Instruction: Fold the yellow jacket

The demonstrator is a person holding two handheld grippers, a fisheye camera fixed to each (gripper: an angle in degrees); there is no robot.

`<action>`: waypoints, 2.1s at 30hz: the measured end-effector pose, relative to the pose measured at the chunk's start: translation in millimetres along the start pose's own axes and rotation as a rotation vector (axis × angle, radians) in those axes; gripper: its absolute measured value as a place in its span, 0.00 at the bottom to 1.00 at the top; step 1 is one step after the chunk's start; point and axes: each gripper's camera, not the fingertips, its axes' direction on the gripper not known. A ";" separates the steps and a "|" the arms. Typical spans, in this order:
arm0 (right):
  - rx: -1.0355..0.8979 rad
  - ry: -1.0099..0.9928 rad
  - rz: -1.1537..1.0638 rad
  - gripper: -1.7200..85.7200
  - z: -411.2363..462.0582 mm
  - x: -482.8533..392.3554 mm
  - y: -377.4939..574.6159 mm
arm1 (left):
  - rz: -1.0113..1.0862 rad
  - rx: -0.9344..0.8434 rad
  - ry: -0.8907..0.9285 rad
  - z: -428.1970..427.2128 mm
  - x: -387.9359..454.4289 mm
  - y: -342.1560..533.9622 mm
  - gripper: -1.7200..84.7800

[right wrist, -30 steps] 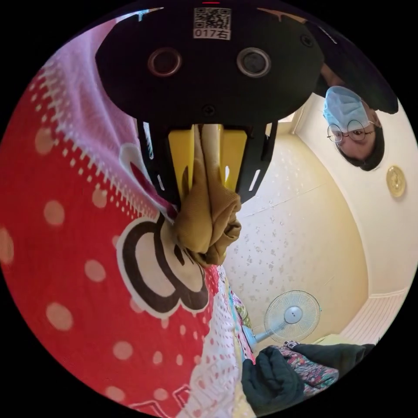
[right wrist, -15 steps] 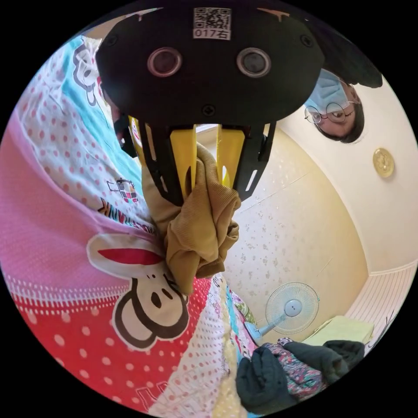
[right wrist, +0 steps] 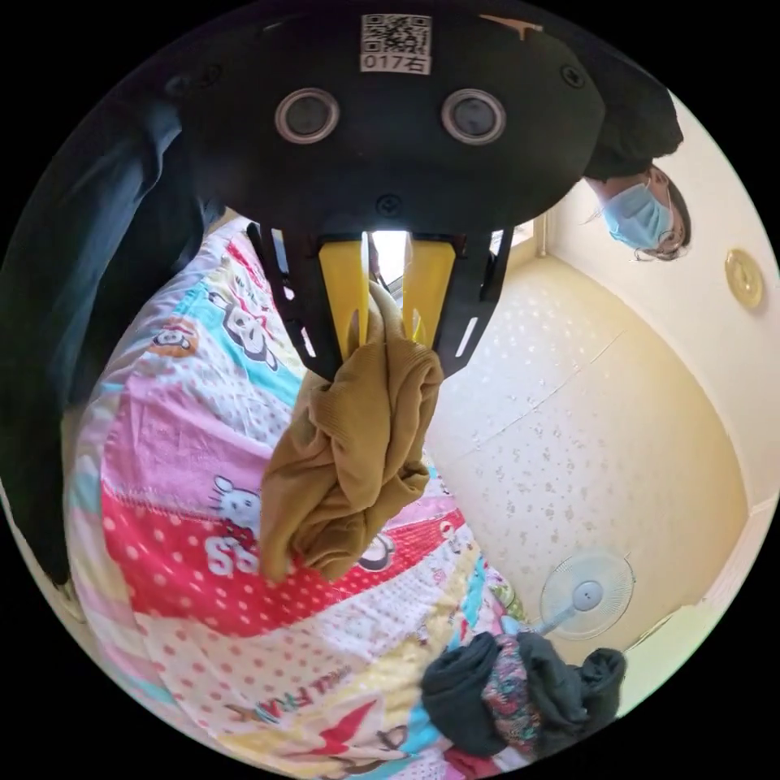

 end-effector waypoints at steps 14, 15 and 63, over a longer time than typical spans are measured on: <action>-0.281 -0.156 -0.765 0.08 5.7 -386.7 -66.9 | 0.693 0.009 0.182 299.0 265.4 -42.2 0.10; -0.286 -0.159 -0.785 0.08 4.8 -396.7 -68.8 | 0.746 0.009 0.194 321.7 275.6 -44.1 0.10; 0.003 -0.284 -0.484 0.08 72.0 -550.2 -14.4 | 0.833 -0.068 -0.070 545.9 380.6 -46.6 0.10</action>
